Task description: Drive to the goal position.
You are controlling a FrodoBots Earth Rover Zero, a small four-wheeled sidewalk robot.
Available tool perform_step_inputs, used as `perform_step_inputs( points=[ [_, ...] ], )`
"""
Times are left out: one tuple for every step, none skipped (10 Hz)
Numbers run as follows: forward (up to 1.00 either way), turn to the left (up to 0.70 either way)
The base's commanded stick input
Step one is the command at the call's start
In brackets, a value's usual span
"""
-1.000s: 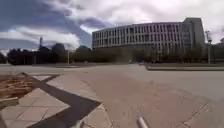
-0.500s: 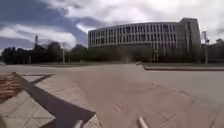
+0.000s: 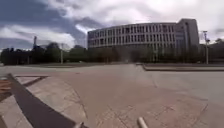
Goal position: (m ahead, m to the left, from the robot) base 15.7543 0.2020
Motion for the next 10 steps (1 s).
perform_step_inputs(
  points=[
    [0.7,0.0],
    [0.7,0.0],
    [0.7,0.0],
    [0.7,0.0],
    [0.7,0.0],
    [0.7,0.0],
    [0.7,0.0],
    [0.7,0.0],
    [0.7,0.0],
    [0.7,0.0]
  ],
)
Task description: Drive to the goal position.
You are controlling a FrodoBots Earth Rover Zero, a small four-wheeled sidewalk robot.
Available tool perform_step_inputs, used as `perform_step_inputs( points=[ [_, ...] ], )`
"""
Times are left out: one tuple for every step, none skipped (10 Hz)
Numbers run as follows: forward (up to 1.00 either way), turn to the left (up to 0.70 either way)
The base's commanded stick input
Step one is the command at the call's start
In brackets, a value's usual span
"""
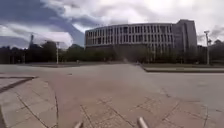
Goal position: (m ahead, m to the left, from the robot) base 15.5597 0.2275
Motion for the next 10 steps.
perform_step_inputs(
  points=[
    [0.7,0.0],
    [0.7,0.0],
    [0.7,0.0],
    [0.7,0.0],
    [0.7,0.0],
    [0.7,0.0],
    [0.7,0.0],
    [0.7,0.0],
    [0.7,0.0],
    [0.7,0.0]
  ],
)
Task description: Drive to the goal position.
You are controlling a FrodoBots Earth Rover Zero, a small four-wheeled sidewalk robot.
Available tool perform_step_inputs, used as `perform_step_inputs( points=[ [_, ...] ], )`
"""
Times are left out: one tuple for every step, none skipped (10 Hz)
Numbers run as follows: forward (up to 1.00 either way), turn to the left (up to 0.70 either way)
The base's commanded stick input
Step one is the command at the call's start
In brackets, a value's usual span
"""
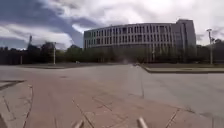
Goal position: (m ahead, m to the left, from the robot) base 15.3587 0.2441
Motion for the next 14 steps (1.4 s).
perform_step_inputs(
  points=[
    [0.7,0.0],
    [0.7,0.0],
    [0.7,0.0],
    [0.7,0.0],
    [0.7,0.0],
    [0.7,0.0],
    [0.7,0.0],
    [0.7,0.0],
    [0.7,0.0],
    [0.7,0.0],
    [0.7,0.0],
    [0.7,0.0],
    [0.7,0.0],
    [0.7,0.0]
  ],
)
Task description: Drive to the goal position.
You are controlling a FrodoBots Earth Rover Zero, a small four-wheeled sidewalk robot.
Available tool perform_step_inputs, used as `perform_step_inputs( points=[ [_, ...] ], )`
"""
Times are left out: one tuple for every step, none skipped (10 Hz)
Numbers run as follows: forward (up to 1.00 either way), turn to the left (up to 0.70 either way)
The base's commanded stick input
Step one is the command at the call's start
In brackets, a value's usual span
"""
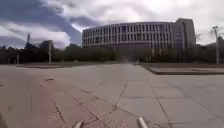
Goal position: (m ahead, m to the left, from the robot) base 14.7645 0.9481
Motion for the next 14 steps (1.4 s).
perform_step_inputs(
  points=[
    [0.7,0.0],
    [0.7,0.0],
    [0.7,0.0],
    [0.7,0.0],
    [0.7,0.0],
    [0.7,0.0],
    [0.7,0.0],
    [0.7,0.0],
    [0.7,0.0],
    [0.7,0.0],
    [0.7,0.0],
    [0.7,0.0],
    [0.7,0.0],
    [0.7,0.0]
  ],
)
